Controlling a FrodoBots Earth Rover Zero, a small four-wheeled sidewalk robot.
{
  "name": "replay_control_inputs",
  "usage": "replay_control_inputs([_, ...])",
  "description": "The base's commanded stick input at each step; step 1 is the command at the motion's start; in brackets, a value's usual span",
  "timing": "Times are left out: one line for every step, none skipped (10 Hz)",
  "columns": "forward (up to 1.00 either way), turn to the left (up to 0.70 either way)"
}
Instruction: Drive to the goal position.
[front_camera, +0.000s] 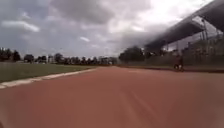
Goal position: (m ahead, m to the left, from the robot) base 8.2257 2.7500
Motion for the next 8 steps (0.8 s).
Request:
replay_control_inputs([0.45,0.0])
replay_control_inputs([0.45,0.0])
replay_control_inputs([0.45,0.0])
replay_control_inputs([0.45,0.0])
replay_control_inputs([0.45,0.0])
replay_control_inputs([0.45,0.0])
replay_control_inputs([0.45,0.0])
replay_control_inputs([0.45,0.0])
